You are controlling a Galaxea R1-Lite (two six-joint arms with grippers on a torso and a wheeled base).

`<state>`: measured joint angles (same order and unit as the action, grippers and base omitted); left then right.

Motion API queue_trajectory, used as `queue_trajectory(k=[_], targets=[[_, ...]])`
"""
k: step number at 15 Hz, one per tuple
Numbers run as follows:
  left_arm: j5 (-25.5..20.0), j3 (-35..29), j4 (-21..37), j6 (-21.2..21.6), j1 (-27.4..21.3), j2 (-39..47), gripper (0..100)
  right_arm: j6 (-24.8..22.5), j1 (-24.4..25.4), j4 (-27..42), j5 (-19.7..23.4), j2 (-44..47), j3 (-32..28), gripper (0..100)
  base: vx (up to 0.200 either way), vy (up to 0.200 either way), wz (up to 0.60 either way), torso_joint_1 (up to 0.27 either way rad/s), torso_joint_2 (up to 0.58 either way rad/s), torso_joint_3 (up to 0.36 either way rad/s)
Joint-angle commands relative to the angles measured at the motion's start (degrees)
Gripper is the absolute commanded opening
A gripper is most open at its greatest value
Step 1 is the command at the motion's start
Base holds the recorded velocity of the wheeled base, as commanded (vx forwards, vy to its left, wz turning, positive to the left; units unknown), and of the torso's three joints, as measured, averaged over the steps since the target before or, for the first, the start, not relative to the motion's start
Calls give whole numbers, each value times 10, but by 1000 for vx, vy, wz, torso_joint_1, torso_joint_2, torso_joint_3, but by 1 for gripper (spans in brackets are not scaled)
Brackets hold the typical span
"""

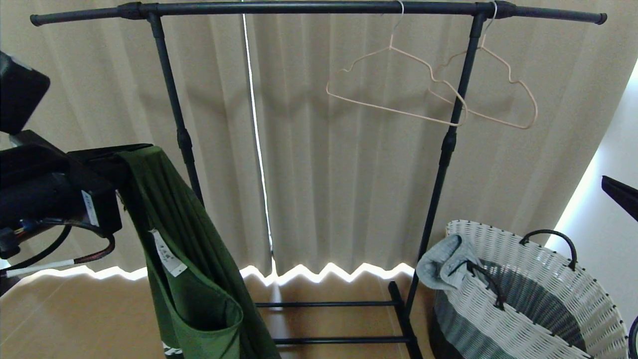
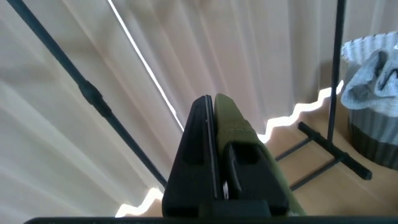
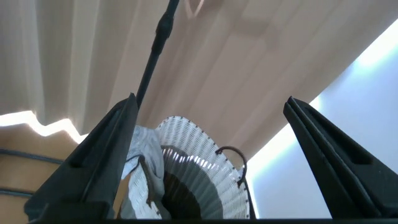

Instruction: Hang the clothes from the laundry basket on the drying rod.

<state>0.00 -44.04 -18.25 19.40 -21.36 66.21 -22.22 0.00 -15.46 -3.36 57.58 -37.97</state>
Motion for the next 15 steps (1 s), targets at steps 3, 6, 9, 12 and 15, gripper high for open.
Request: queue_trajectory(k=[3, 6, 9, 12, 15], targets=[[0, 19, 13, 1, 0, -28, 0, 0, 0, -1, 0, -1, 10, 100, 0, 0, 0, 155, -162, -238], [0, 33, 14, 6, 0, -29, 0, -1, 0, -1, -2, -1, 15, 100, 0, 0, 0, 172, -606, -251], [0, 43, 13, 14, 0, -35, 0, -1, 0, 0, -2, 0, 16, 100, 0, 0, 0, 67, -512, -255], [0, 52, 12, 16, 0, -50, 0, -1, 0, 0, -2, 0, 16, 100, 0, 0, 0, 339, -479, -256], [0, 61, 11, 17, 7, -62, 0, -1, 0, 0, -2, 1, 17, 100, 0, 0, 0, 276, -486, -268]])
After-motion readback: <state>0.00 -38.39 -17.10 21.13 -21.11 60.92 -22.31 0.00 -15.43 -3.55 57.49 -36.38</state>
